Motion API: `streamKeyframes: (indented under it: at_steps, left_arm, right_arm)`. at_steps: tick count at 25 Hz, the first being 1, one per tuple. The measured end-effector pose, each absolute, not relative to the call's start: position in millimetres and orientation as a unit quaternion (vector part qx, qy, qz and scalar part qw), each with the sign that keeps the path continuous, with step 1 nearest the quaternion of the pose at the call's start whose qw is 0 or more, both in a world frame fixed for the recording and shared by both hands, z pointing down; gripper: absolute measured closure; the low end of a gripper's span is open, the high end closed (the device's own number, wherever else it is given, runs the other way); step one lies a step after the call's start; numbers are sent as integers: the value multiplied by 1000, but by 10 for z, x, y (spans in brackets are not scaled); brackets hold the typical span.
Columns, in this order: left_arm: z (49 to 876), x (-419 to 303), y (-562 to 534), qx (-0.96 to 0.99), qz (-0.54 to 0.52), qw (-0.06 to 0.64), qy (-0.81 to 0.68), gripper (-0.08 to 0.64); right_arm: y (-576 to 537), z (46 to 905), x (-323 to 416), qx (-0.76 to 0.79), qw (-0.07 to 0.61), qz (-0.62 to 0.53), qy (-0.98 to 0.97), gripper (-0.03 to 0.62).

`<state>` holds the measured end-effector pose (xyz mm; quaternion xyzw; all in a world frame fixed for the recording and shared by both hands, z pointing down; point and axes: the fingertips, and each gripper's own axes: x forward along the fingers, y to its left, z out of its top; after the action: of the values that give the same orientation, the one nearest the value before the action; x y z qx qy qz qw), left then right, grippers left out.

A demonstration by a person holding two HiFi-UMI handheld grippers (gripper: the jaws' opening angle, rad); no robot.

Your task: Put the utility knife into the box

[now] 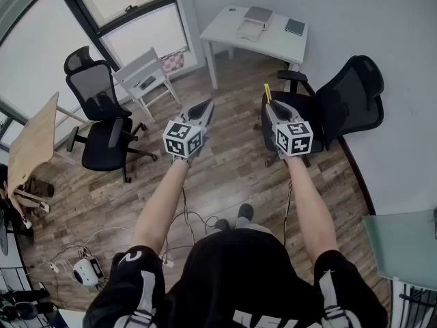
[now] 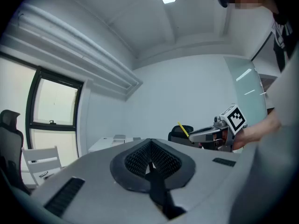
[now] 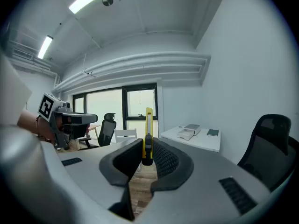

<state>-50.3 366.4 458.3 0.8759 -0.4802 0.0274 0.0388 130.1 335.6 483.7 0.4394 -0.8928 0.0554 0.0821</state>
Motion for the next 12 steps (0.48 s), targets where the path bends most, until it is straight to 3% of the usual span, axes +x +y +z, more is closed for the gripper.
streamKeyframes:
  at_steps: [12]
  left_arm:
    - [4573, -55, 3367, 873, 31, 31, -485, 534]
  right_arm:
    - [2998, 4852, 1695, 427, 64, 61, -900, 512]
